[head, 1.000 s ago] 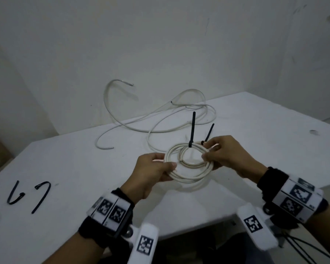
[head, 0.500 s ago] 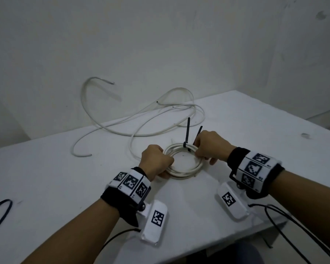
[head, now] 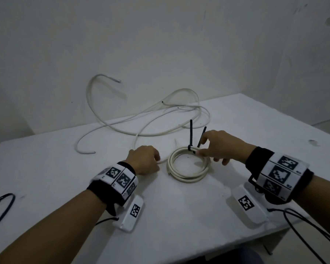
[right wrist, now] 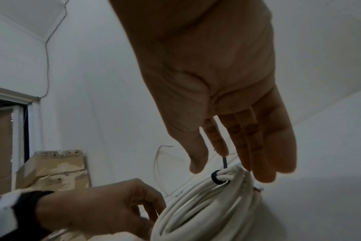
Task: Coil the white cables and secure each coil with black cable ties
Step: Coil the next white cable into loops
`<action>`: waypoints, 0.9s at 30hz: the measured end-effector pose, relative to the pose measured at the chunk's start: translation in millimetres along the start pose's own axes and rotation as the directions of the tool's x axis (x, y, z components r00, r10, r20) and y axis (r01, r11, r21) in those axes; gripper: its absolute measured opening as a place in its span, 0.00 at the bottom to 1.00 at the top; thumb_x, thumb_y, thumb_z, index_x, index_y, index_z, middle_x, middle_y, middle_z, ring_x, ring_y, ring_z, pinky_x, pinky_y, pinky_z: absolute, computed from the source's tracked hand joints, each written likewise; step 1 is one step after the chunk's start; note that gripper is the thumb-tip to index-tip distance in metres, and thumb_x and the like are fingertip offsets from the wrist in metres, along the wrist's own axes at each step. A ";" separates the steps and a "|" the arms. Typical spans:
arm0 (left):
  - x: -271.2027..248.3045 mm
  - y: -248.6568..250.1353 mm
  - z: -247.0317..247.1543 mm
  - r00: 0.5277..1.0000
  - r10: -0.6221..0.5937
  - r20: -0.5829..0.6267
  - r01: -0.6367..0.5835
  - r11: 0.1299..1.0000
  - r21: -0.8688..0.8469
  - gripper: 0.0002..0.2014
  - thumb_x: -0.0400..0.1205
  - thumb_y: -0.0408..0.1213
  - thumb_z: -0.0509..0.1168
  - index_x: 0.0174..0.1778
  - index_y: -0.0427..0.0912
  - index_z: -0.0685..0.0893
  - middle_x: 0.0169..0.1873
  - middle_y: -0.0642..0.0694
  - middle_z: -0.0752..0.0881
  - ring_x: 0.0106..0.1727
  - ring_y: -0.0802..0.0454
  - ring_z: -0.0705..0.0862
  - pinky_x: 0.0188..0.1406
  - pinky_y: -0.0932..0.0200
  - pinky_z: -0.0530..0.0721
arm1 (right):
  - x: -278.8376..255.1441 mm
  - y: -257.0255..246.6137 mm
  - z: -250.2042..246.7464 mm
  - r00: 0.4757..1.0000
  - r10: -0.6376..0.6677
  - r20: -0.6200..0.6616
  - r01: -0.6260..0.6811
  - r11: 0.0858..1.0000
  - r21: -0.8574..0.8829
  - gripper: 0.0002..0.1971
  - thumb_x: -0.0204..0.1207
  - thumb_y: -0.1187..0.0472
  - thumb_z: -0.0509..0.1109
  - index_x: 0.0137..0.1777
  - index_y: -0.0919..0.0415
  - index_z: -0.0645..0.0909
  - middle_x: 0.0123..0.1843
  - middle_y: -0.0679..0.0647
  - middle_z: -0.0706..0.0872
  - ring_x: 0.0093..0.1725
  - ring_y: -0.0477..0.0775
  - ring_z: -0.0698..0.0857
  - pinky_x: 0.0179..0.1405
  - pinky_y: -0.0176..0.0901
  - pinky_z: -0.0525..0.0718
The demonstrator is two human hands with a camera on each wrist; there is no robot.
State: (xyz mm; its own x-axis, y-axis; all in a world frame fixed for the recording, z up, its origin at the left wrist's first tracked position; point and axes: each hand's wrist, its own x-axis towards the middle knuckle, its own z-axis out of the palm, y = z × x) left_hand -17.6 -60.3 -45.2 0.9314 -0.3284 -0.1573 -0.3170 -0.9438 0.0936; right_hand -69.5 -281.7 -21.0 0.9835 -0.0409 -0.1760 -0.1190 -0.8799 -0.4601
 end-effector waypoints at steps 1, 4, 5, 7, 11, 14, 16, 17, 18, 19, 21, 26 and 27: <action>1.5 -4.4 1.4 1.000 0.004 -0.019 -0.003 0.999 0.052 0.13 0.81 0.40 0.66 0.61 0.46 0.83 0.61 0.45 0.83 0.63 0.45 0.80 0.62 0.51 0.71 | -1.6 -2.0 0.9 1.000 -0.005 0.021 0.006 1.000 -0.017 0.21 0.74 0.48 0.72 0.62 0.59 0.75 0.40 0.56 0.84 0.36 0.55 0.86 0.24 0.42 0.86; 2.9 -20.6 -3.4 0.987 -0.009 -0.163 0.031 0.991 0.132 0.08 0.84 0.35 0.59 0.53 0.42 0.82 0.55 0.43 0.86 0.57 0.43 0.82 0.54 0.53 0.69 | -6.3 -8.5 4.0 0.999 -0.010 0.050 0.019 0.984 -0.179 0.21 0.74 0.49 0.72 0.60 0.63 0.78 0.51 0.60 0.85 0.32 0.54 0.82 0.27 0.44 0.86; 1.8 -26.8 -8.6 0.974 -0.019 -0.225 0.045 0.992 0.114 0.07 0.85 0.36 0.58 0.52 0.41 0.80 0.54 0.42 0.85 0.56 0.41 0.82 0.51 0.54 0.69 | -8.2 -10.6 4.1 0.999 -0.009 0.046 0.020 0.973 -0.229 0.21 0.74 0.49 0.72 0.60 0.63 0.79 0.53 0.60 0.83 0.30 0.53 0.81 0.26 0.43 0.85; -1.9 -38.5 -24.1 0.927 -0.063 -0.369 0.067 0.998 0.000 0.06 0.85 0.36 0.57 0.49 0.40 0.78 0.51 0.38 0.86 0.53 0.39 0.82 0.46 0.53 0.70 | -12.4 -15.7 1.3 0.999 -0.009 0.051 0.023 0.957 -0.291 0.22 0.74 0.48 0.72 0.61 0.62 0.78 0.56 0.59 0.83 0.29 0.51 0.78 0.26 0.41 0.81; -15.4 -56.8 -67.2 0.746 -0.145 -0.650 -0.089 0.946 -0.313 0.07 0.85 0.35 0.61 0.46 0.34 0.80 0.39 0.36 0.86 0.43 0.37 0.83 0.40 0.52 0.77 | -15.9 -28.7 -9.5 0.990 -0.128 -0.058 0.099 0.929 -0.357 0.21 0.76 0.47 0.69 0.64 0.58 0.76 0.57 0.56 0.84 0.48 0.55 0.83 0.39 0.39 0.75; -39.4 -53.8 -96.9 0.609 -0.088 -0.788 -0.313 0.886 -0.341 0.07 0.85 0.35 0.62 0.43 0.38 0.80 0.31 0.45 0.81 0.31 0.52 0.77 0.31 0.66 0.72 | -20.6 -57.8 -9.1 0.976 -0.202 -0.079 0.217 0.895 0.390 0.21 0.80 0.45 0.63 0.61 0.62 0.76 0.43 0.60 0.87 0.34 0.54 0.85 0.26 0.38 0.79; -60.9 -43.4 -103.0 0.528 0.033 -0.849 -0.497 0.823 -0.277 0.06 0.85 0.34 0.62 0.42 0.40 0.80 0.32 0.46 0.81 0.32 0.56 0.76 0.31 0.73 0.71 | -21.4 -87.2 -1.2 0.960 -0.233 0.155 -0.003 0.546 0.838 0.31 0.80 0.37 0.56 0.63 0.68 0.73 0.43 0.67 0.88 0.36 0.61 0.88 0.27 0.43 0.85; -70.7 -37.8 -100.7 0.510 0.109 -0.853 -0.574 0.781 -0.243 0.05 0.84 0.33 0.63 0.42 0.41 0.80 0.33 0.48 0.82 0.34 0.57 0.77 0.34 0.73 0.72 | -19.8 -101.4 3.8 0.919 -0.288 0.271 -0.136 0.414 0.900 0.36 0.78 0.33 0.53 0.65 0.69 0.71 0.45 0.70 0.88 0.40 0.65 0.89 0.32 0.48 0.88; -78.5 -33.5 -94.9 0.505 0.189 -0.842 -0.633 0.744 -0.213 0.04 0.83 0.34 0.62 0.43 0.43 0.80 0.34 0.50 0.82 0.36 0.59 0.78 0.37 0.73 0.74 | -14.7 -114.6 8.9 0.864 -0.365 0.346 -0.232 0.321 0.918 0.40 0.78 0.31 0.50 0.65 0.71 0.70 0.46 0.72 0.88 0.44 0.67 0.90 0.38 0.52 0.89; -84.5 -31.1 -87.5 0.510 0.262 -0.819 -0.675 0.712 -0.192 0.04 0.82 0.34 0.62 0.44 0.46 0.80 0.35 0.53 0.82 0.37 0.61 0.79 0.40 0.73 0.74 | -5.4 -126.4 11.8 0.813 -0.452 0.367 -0.279 0.251 0.927 0.42 0.77 0.29 0.47 0.63 0.72 0.71 0.46 0.71 0.88 0.46 0.66 0.89 0.45 0.56 0.88; -93.3 -31.1 -72.1 0.545 0.360 -0.757 -0.712 0.676 -0.190 0.06 0.82 0.36 0.61 0.44 0.53 0.77 0.36 0.57 0.80 0.38 0.62 0.78 0.41 0.72 0.74 | 9.1 -145.2 10.9 0.758 -0.557 0.341 -0.313 0.149 0.938 0.45 0.76 0.29 0.47 0.63 0.75 0.74 0.49 0.68 0.88 0.54 0.64 0.87 0.57 0.56 0.83; -106.6 -49.5 -60.7 0.617 0.341 -0.709 -0.679 0.686 -0.261 0.05 0.81 0.35 0.61 0.39 0.41 0.77 0.31 0.55 0.77 0.36 0.61 0.75 0.39 0.74 0.71 | 14.0 -165.0 -6.3 0.854 -0.455 0.253 -0.239 0.089 0.967 0.24 0.79 0.50 0.65 0.51 0.77 0.77 0.42 0.62 0.86 0.44 0.58 0.87 0.53 0.45 0.83; -108.9 -52.7 -59.9 0.620 0.356 -0.699 -0.679 0.690 -0.251 0.06 0.81 0.35 0.61 0.39 0.39 0.77 0.31 0.53 0.77 0.35 0.60 0.74 0.38 0.72 0.71 | 14.5 -166.2 -11.8 0.887 -0.419 0.197 -0.199 0.040 0.979 0.18 0.79 0.54 0.66 0.47 0.74 0.78 0.40 0.59 0.85 0.42 0.56 0.86 0.49 0.43 0.84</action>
State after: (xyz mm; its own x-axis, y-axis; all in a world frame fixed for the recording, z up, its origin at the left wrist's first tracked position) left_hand -91.6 27.5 25.8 0.5901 -0.5137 0.6228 -0.8060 -0.4187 0.4184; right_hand -33.9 -141.6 63.1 0.8949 0.4254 -0.1349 -0.3335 0.4366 -0.8356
